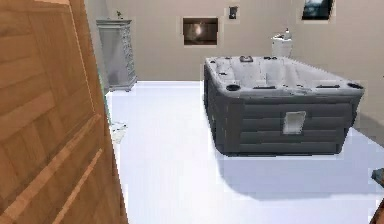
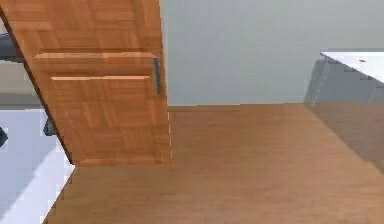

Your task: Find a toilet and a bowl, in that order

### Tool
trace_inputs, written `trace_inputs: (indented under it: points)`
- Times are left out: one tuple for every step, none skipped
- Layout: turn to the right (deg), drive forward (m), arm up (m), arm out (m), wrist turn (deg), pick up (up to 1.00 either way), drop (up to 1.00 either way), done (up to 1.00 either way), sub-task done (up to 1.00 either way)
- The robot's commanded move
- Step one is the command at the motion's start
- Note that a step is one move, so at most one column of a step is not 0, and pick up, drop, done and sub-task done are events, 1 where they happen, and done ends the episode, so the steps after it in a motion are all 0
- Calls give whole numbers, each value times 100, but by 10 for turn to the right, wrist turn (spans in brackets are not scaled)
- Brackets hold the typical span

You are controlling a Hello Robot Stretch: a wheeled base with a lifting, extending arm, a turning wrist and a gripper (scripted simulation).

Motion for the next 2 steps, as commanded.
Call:
trace_inputs:
  points:
    - [450,0,0,0,0,0,0,0,0]
    - [420,0,0,0,0,0,0,0,0]
